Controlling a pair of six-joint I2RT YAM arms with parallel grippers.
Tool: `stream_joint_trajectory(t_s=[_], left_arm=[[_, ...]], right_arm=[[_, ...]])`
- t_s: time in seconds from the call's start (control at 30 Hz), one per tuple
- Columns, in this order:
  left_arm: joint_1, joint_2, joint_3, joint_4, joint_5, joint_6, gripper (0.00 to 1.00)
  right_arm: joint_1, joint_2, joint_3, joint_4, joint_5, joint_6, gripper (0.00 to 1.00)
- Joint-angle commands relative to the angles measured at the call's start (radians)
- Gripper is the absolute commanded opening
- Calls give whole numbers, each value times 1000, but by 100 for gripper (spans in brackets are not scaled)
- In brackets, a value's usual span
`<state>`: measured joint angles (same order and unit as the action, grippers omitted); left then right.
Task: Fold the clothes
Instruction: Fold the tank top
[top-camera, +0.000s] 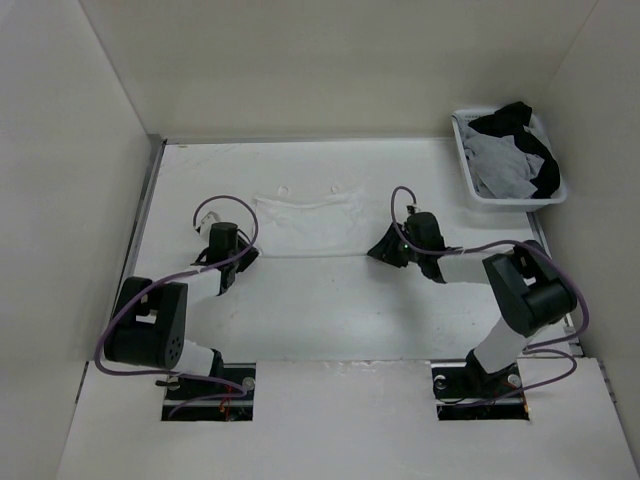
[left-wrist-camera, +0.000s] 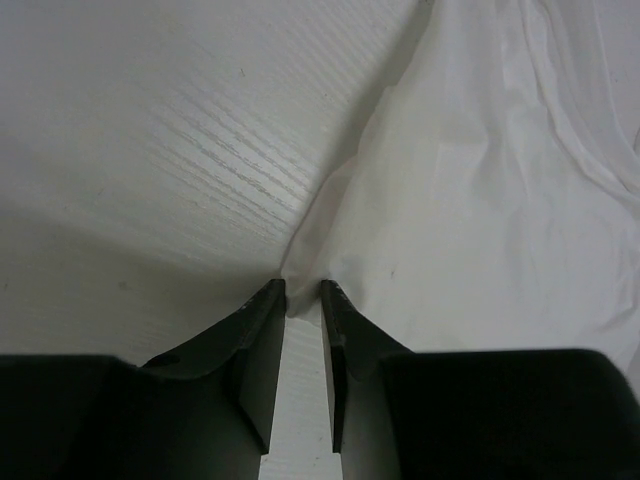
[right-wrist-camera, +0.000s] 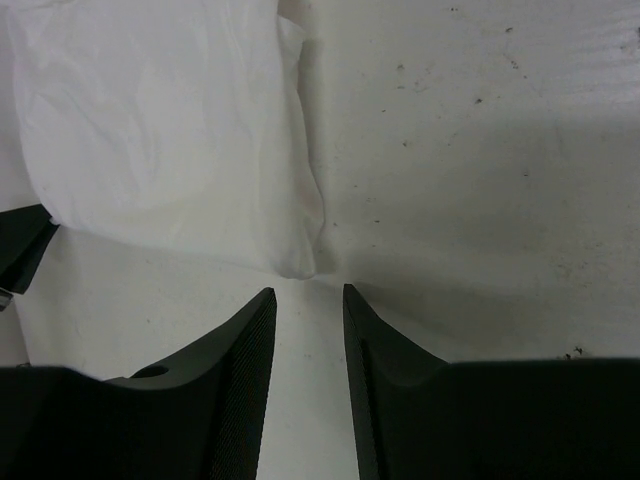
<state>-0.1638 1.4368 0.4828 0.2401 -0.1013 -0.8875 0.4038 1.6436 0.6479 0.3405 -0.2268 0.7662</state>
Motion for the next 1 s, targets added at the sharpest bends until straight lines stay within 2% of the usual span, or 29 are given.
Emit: stream_joint_trajectory(t_s=[0.0, 0.33, 0.4, 0.5, 0.57, 0.67, 0.77, 0.87, 0.97], left_arm=[[8, 19, 0, 1, 8, -4, 19], [10, 4, -1, 18, 17, -11, 2], [4, -53, -9, 10, 31, -11, 0], [-25, -261, -29, -72, 48, -14, 0], [-56, -460, -20, -201, 38, -7, 0], [-93, -758, 40, -427, 11, -4, 0], [-127, -924, 163, -623, -12, -10, 0], [-170, -973, 282, -748, -15, -17, 0], [-207, -975, 321, -779, -29, -27, 0]], right_arm=[[-13, 47, 45, 87, -39, 28, 34], [-23, 114, 38, 213, -51, 67, 7], [-21, 55, 4, 218, -40, 67, 4], [-18, -139, -85, 174, -22, 59, 4], [11, -334, -146, 67, -3, 51, 4], [103, -694, -195, -191, 87, 25, 4], [209, -1005, -145, -501, 206, 27, 4], [315, -1157, -35, -719, 308, 33, 4], [396, -1156, 50, -787, 374, 25, 4]])
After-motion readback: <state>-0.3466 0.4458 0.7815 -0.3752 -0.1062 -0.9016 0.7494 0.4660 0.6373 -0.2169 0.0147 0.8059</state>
